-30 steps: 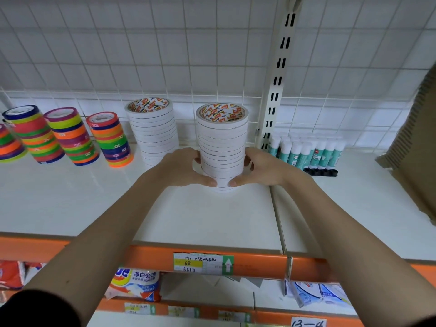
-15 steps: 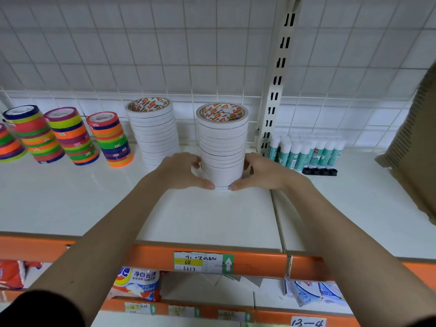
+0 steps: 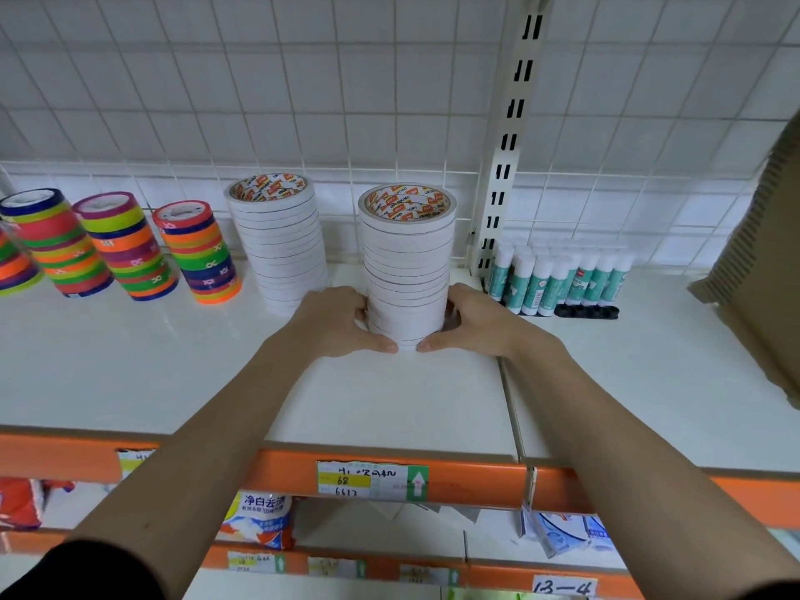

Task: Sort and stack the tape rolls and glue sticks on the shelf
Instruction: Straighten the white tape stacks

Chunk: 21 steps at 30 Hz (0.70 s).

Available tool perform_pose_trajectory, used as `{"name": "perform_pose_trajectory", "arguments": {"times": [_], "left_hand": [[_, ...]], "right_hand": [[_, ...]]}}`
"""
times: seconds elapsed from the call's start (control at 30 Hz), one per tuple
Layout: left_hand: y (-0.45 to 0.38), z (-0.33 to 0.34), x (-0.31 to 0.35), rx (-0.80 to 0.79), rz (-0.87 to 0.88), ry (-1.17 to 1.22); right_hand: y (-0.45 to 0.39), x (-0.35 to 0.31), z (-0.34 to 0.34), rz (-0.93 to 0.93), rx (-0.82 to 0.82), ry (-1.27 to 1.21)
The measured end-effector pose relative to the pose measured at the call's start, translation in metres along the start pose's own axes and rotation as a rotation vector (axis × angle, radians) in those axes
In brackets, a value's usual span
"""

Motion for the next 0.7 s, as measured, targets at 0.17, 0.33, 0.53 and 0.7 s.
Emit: {"name": "perform_pose_trajectory", "arguments": {"times": [0.17, 0.33, 0.53, 0.7], "left_hand": [[-0.003, 0.000, -0.007, -0.098, 0.000, 0.160], [-0.008, 0.000, -0.011, -0.070, -0.002, 0.217], [-0.011, 0.001, -0.012, -0.008, -0.003, 0.204], [-0.011, 0.002, -0.011, -0.024, 0.002, 0.193]], "right_hand": [[0.002, -0.005, -0.003, -0.004, -0.088, -0.085], [0.000, -0.004, -0.001, -0.013, -0.113, -0.152], [0.000, -0.004, 0.003, -0.029, -0.087, -0.186], [-0.003, -0.002, 0.004, -0.013, -0.097, -0.178]]}}
Point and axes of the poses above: each hand's wrist, its own y-axis away from the middle knuckle, its own z-axis out of the palm, x = y × z, the point moved 1 cm from there along -y, towards the middle knuckle, and after that the axes turned 2 degrees about x, right-handed, at the moved point
